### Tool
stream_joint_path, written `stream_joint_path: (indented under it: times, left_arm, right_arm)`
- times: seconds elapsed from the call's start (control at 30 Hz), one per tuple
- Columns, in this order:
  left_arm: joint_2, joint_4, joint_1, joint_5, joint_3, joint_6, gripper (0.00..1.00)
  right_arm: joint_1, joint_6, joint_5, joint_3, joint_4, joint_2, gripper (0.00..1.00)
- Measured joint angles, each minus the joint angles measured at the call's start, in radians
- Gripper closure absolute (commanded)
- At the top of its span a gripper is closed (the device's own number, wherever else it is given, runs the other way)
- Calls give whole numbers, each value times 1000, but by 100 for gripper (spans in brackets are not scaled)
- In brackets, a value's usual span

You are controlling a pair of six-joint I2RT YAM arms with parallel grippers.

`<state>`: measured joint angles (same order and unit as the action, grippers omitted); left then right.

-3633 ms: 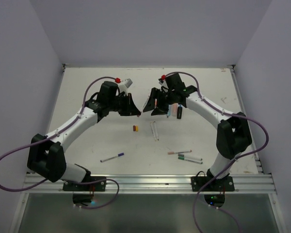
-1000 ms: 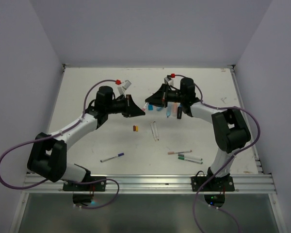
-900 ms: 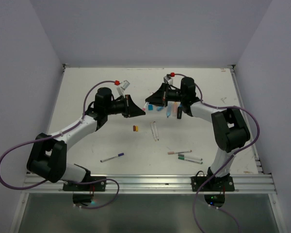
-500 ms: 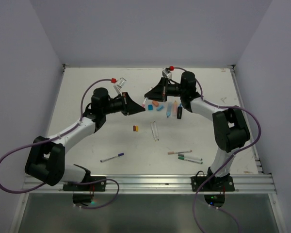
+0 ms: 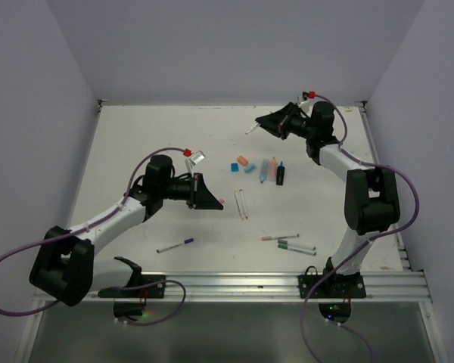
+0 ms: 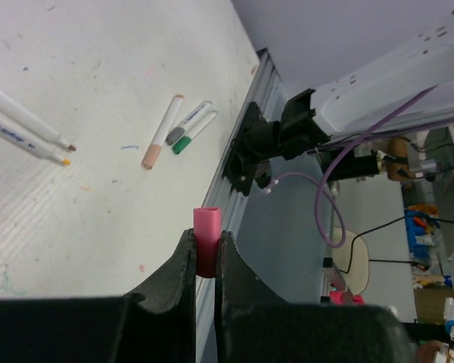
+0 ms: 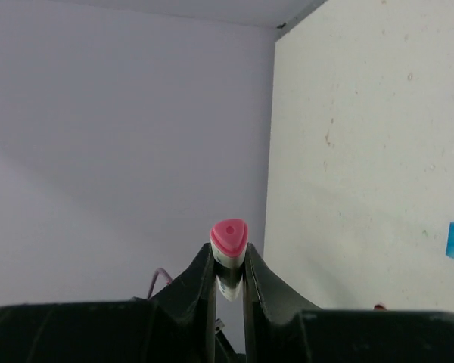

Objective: Open the pen caps

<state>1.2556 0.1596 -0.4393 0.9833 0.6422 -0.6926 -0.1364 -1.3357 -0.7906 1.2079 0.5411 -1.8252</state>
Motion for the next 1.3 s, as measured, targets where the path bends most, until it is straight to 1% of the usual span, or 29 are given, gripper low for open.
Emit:
stream_joint_path:
  times: [0.07,0.13,0.2,0.3,0.4,0.5,0.57,0.73,0.83,0.93,1.03,1.3]
  left_arm:
    - [2,-76,5,-28,18,45,100]
    - [13,-192,8,-100,63,111,100]
    - [39,-313,10,-214,133,173,100]
    - [61,-420,14,-396,188,242,100]
    - [68,-468,14,-528,188,251,100]
    - [108,-473,14,-628,178,248,100]
    - [166,-468,14,-681,172,241,100]
    - [295,-445,14,-719,176,235,100]
    - [375,-443,14,-727,203,230,100]
    - [404,-423,14,-729,235,221,100]
    - [417,-408,14,-727,244,213,91]
    - [429,-401,14,-719,248,195,82]
  right_arm:
    - [-17,69,6,9,-110,16,100]
    - [-39,179,17,40,-276,36,100]
    - [-58,309,47,85,-484,57,100]
    - [-75,515,114,172,-789,78,100]
    - [-91,672,178,218,-1007,93,100]
    - [-127,779,237,222,-1168,97,100]
    - [-162,824,261,222,-1247,95,100]
    - [-220,883,282,217,-1331,81,100]
    - [-225,902,296,214,-1352,51,100]
    - [-224,915,309,212,-1359,24,100]
    - [-224,926,311,212,-1362,2,100]
    - [-224,941,314,206,-1364,-39,100]
